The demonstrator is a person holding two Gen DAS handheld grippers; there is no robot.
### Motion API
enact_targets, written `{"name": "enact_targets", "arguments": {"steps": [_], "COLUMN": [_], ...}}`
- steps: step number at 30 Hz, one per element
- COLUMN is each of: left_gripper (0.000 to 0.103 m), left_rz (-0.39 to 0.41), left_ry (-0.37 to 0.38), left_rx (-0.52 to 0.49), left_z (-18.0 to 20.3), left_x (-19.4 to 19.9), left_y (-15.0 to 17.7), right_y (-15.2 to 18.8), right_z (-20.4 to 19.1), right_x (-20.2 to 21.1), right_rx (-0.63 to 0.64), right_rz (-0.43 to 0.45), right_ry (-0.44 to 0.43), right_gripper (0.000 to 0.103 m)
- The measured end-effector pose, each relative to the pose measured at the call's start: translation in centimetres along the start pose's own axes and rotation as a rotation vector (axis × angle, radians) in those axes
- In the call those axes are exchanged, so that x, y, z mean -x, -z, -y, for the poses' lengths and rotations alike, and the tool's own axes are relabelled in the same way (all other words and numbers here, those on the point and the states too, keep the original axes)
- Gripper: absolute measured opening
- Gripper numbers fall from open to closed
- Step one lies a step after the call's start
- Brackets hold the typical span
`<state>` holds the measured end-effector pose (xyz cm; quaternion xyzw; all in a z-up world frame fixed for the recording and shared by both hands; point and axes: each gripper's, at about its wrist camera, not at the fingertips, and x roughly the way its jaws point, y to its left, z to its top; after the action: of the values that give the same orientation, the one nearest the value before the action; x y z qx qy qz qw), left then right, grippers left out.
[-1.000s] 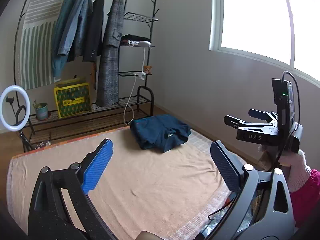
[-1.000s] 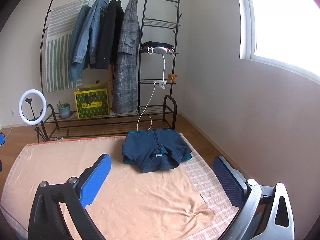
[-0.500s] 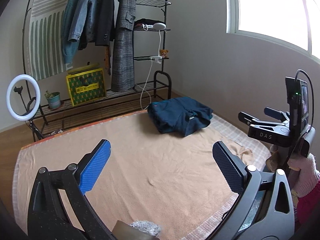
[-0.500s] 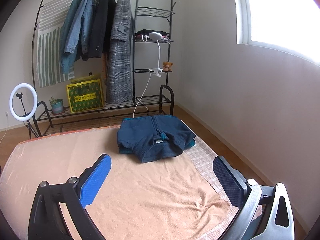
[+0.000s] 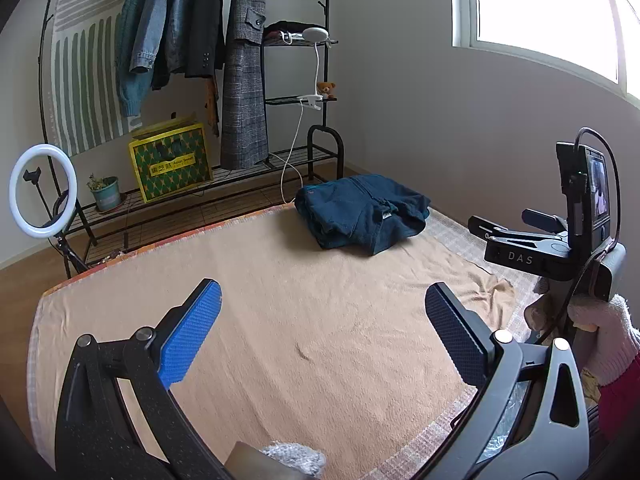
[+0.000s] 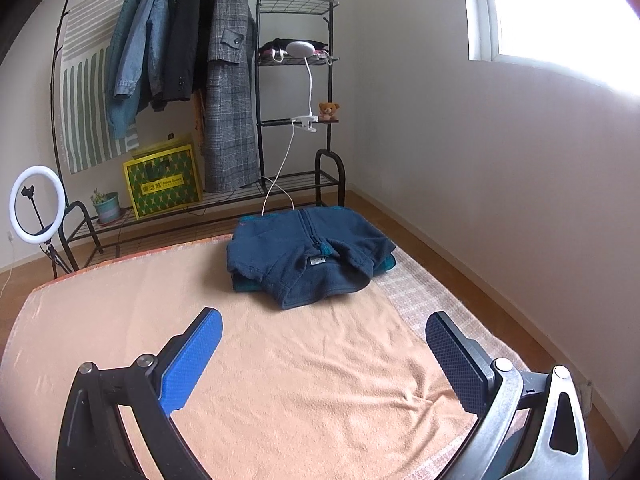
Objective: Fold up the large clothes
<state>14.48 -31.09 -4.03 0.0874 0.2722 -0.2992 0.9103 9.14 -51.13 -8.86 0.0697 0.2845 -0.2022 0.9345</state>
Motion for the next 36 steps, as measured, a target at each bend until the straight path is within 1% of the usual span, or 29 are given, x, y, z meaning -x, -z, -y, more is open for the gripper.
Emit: {"name": "enact_targets", "arguments": {"steps": [10,36], "left_gripper": [0.103,0.103], "left_rz": [0.003,-0.001], "left_ry": [0.005,0.005], "left_rx": [0.011,0.004], "left_z": [0.16,0.55], "left_x": [0.25,0.32], "left_y": [-0.08,-0.07], "right_y": [0.09,0.44], "right_z": [-0.08,-0.56], "right_x": [-0.36,-0.21], "right_rx": [0.003,-0.009], "right_rz": [-0.008,-0.015], "right_ry": [0.005,0.000], "right_gripper": [0.103,0.103]}}
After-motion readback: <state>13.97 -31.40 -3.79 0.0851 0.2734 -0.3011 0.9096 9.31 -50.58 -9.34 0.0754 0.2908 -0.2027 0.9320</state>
